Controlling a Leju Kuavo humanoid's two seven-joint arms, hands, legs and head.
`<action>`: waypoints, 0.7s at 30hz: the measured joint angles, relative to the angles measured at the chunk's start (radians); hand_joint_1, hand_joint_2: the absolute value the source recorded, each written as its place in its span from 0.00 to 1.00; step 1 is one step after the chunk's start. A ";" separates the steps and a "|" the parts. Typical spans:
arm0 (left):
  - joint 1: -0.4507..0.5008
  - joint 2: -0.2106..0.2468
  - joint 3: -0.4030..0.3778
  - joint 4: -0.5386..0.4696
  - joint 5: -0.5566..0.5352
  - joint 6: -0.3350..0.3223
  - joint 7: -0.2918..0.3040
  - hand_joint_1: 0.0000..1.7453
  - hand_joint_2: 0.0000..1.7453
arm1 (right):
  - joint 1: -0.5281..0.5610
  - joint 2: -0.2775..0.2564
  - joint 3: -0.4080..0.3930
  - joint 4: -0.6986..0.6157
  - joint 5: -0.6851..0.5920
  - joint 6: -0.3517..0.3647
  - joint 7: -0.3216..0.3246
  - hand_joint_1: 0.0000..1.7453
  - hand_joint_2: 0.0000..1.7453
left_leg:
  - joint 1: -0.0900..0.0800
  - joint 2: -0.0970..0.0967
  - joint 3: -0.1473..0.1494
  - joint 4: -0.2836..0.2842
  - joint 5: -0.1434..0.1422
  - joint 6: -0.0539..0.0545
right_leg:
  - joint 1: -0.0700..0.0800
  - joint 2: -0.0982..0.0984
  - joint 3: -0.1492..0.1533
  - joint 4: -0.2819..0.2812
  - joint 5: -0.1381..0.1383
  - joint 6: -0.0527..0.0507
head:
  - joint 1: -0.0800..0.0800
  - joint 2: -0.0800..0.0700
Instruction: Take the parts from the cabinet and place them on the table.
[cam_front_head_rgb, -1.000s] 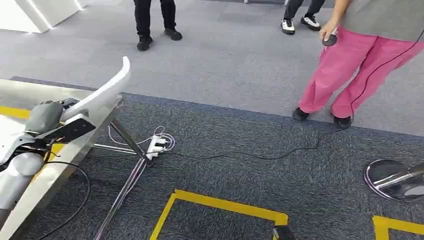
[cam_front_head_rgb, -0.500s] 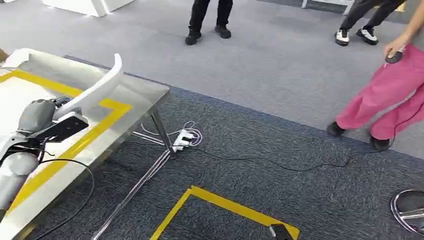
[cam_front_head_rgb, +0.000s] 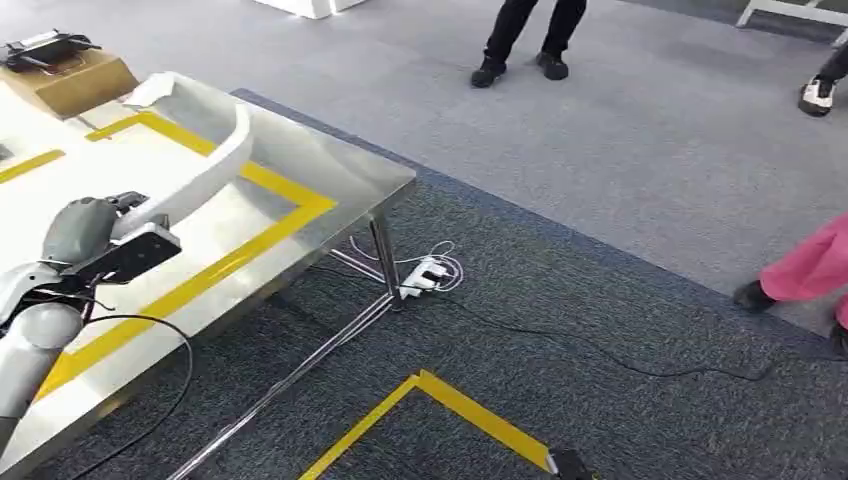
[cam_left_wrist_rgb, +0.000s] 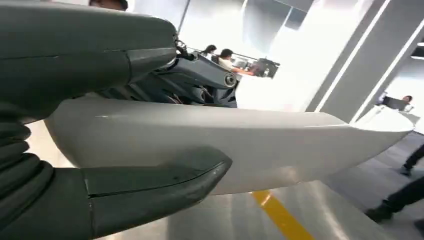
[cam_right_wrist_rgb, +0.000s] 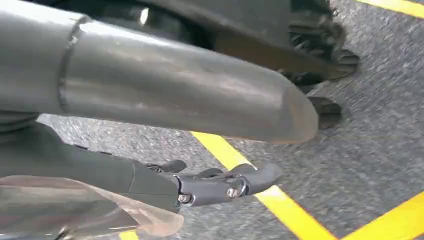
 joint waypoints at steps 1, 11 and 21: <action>-0.004 -0.001 0.001 0.000 0.000 0.000 0.000 1.00 1.00 | 0.001 0.000 0.000 0.000 0.000 0.000 0.000 0.00 0.00 | 0.000 0.038 -0.027 0.059 -0.033 -0.003 | 0.003 -0.014 0.003 -0.001 -0.002 -0.005 | -0.003 0.000; -0.005 -0.003 0.005 0.000 0.002 0.000 0.000 1.00 1.00 | 0.002 -0.002 0.000 0.000 0.000 0.000 0.002 0.00 0.00 | -0.022 0.156 0.021 -0.021 0.014 0.016 | 0.025 -0.153 0.027 0.000 -0.031 0.008 | -0.002 0.000; -0.009 -0.008 0.011 -0.002 0.002 -0.002 -0.001 1.00 1.00 | 0.005 -0.002 0.000 0.000 -0.002 0.001 0.005 0.00 0.00 | -0.009 0.023 0.027 -0.036 0.021 0.046 | 0.014 -0.041 -0.139 0.293 -0.129 0.035 | 0.005 0.000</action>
